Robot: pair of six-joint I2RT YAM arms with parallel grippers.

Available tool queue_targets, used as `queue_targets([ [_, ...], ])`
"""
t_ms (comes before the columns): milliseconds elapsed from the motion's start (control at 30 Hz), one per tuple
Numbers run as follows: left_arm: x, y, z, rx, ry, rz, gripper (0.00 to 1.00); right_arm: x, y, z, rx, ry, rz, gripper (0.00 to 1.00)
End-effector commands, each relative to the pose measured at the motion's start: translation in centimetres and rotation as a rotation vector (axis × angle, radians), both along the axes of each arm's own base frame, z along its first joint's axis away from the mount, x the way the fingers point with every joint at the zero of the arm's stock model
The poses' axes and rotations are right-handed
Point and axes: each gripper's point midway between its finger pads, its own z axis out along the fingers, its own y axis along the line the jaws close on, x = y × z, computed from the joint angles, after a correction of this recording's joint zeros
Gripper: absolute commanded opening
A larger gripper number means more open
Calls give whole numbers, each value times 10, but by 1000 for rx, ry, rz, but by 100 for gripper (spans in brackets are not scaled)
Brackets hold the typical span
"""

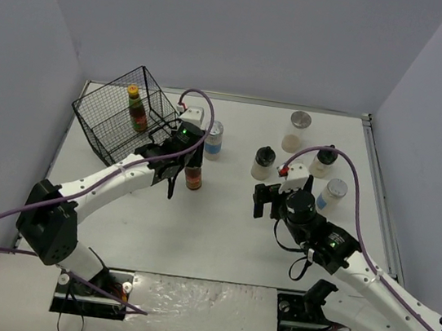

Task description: Organize the condiment bottles

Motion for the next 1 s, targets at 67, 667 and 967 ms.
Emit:
queue_targets([
  [67, -6, 11, 97, -108, -155, 48, 0, 4, 9, 28, 77, -59, 30, 100],
  [667, -13, 122, 272, -56, -410, 308, 0, 12, 32, 51, 103, -53, 94, 100],
  [967, 37, 188, 317, -47, -532, 453, 0, 7, 39, 60, 139, -54, 137, 100],
])
